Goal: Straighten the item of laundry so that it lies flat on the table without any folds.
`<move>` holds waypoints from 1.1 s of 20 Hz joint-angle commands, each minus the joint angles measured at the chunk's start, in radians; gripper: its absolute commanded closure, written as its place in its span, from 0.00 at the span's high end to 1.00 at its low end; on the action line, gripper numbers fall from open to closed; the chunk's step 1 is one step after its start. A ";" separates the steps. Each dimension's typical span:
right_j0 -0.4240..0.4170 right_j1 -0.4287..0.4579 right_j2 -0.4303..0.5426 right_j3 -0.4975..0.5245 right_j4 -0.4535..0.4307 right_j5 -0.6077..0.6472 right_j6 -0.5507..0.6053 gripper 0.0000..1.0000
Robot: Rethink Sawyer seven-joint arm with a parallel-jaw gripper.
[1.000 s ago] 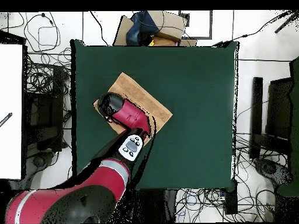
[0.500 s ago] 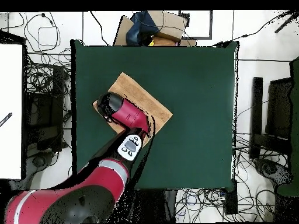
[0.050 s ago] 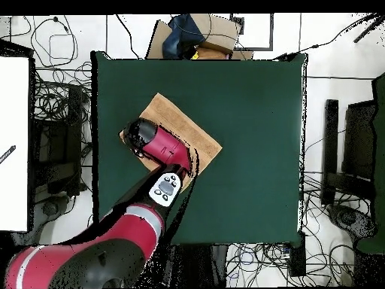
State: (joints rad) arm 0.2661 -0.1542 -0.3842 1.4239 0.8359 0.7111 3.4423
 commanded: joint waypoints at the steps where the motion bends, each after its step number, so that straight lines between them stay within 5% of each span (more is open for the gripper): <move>1: 0.025 0.116 0.005 -0.122 -0.040 0.049 0.253 1.00; 2: 0.027 0.124 -0.008 -0.136 -0.049 0.073 0.257 0.00; 17: -0.017 0.072 0.012 -0.090 0.006 0.073 0.211 0.00; 22: -0.007 -0.030 -0.010 -0.066 -0.012 0.162 0.208 0.00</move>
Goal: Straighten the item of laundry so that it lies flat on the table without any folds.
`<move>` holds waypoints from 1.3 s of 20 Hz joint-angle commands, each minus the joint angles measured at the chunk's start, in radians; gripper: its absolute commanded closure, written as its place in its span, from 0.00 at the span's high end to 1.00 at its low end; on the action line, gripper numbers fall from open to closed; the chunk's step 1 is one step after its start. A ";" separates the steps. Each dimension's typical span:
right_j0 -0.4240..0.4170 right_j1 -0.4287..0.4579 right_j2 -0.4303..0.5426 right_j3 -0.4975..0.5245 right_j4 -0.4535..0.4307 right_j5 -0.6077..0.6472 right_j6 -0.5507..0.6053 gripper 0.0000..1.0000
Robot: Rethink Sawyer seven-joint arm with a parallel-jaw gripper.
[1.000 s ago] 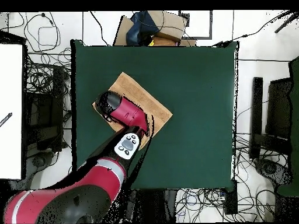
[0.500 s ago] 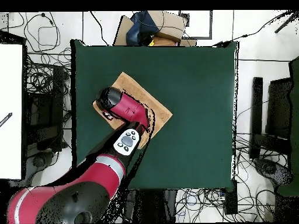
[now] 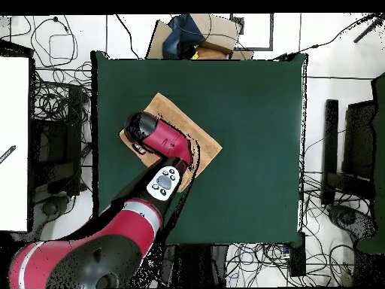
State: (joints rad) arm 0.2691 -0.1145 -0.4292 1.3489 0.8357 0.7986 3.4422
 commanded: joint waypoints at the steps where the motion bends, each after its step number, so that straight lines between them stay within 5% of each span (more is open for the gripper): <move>1: -0.005 -0.085 0.022 0.002 -0.024 0.106 0.217 0.00; 12: 0.005 -0.196 -0.028 0.017 -0.051 0.240 0.215 0.00; 26: 0.060 -0.113 -0.039 0.013 -0.080 0.151 0.192 0.00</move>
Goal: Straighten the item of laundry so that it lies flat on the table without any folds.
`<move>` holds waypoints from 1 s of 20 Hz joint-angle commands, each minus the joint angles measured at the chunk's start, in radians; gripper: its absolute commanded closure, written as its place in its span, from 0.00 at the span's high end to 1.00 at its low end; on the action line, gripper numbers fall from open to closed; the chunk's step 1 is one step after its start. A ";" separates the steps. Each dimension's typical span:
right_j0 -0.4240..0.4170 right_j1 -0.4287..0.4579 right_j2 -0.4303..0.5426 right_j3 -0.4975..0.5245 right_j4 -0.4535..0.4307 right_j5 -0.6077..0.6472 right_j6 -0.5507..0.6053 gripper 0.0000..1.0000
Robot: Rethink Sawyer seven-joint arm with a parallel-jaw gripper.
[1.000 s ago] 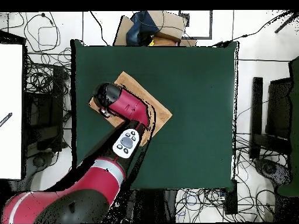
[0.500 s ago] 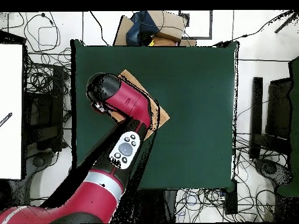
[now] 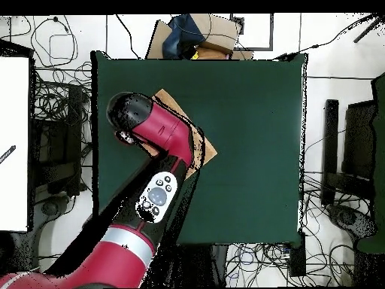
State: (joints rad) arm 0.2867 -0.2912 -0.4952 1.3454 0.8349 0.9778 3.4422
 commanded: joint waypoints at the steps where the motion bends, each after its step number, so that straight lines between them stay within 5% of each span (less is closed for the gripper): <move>1: 0.048 0.067 0.020 0.022 -0.074 -0.034 0.190 1.00; 20: 0.073 0.067 0.001 0.087 -0.028 -0.126 0.179 1.00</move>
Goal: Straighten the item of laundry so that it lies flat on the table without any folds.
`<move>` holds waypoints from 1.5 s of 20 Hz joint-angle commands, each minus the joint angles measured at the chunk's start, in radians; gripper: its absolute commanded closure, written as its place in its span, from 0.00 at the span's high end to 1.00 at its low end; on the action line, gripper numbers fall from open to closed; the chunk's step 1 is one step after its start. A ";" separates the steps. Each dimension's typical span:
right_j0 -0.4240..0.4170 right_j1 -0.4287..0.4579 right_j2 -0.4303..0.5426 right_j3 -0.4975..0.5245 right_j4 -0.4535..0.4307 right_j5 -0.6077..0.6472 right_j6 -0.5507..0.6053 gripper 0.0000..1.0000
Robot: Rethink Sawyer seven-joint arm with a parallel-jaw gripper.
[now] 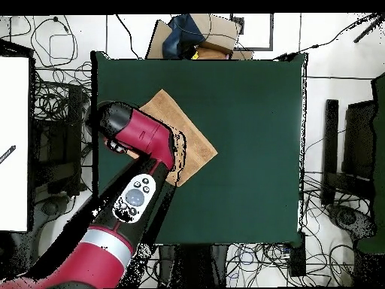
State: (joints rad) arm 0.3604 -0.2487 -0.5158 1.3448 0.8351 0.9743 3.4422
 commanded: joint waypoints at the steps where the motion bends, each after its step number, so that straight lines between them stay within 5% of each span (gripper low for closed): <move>1: -0.001 0.019 0.025 0.103 -0.025 -0.139 0.167 1.00; 6: -0.033 -0.036 0.070 0.215 -0.008 -0.241 0.056 1.00; 16: -0.119 -0.050 0.089 0.166 -0.043 -0.183 0.044 1.00; 30: -0.210 -0.054 0.177 0.293 -0.050 -0.397 -0.098 1.00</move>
State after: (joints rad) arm 0.1866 -0.3228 -0.5002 1.5020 0.8355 0.7108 3.4422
